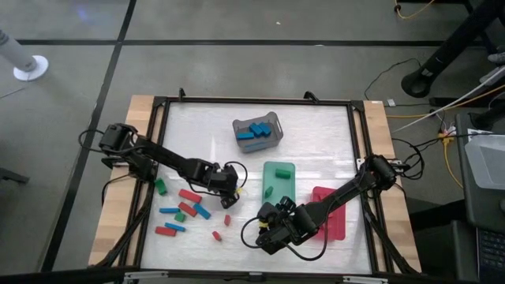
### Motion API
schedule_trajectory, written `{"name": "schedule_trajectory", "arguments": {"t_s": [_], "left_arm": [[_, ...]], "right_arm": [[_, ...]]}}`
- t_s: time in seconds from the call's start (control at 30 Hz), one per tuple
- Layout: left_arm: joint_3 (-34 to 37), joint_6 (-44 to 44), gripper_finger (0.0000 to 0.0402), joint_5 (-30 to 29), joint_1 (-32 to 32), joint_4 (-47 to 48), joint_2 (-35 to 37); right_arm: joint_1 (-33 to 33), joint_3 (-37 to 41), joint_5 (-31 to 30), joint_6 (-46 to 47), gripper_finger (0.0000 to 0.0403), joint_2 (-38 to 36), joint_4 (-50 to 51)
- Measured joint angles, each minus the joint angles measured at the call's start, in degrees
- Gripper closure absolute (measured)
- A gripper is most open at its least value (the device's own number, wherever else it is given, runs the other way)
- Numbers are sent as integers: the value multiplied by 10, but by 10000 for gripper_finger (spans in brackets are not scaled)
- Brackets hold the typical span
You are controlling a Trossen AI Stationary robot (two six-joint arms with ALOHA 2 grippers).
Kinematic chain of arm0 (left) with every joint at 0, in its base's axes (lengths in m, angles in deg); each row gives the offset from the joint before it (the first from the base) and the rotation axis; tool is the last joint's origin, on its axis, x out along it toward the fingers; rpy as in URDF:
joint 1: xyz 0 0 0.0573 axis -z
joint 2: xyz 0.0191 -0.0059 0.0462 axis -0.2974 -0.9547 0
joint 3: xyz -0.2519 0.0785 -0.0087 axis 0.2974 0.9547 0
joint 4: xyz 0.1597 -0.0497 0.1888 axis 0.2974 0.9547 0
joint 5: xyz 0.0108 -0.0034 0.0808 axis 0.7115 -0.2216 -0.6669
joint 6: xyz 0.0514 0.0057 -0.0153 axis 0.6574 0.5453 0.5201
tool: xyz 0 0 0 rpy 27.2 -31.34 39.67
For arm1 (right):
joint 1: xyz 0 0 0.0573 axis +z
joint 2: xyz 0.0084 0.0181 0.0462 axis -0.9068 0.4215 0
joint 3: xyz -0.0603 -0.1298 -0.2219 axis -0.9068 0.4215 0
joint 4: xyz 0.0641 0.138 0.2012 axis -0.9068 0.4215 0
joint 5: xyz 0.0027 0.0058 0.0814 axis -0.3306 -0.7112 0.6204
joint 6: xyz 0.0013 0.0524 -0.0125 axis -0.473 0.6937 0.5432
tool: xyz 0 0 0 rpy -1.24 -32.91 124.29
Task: Sort blocks
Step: Put the blue triangular block into the gray bin
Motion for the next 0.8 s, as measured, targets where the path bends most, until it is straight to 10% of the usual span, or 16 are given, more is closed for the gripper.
{"name": "schedule_trajectory", "arguments": {"t_s": [0.8], "left_arm": [[2, 181, 234, 3, 23, 59, -2]], "right_arm": [[0, 0, 0, 0, 150, 0, 0]]}}
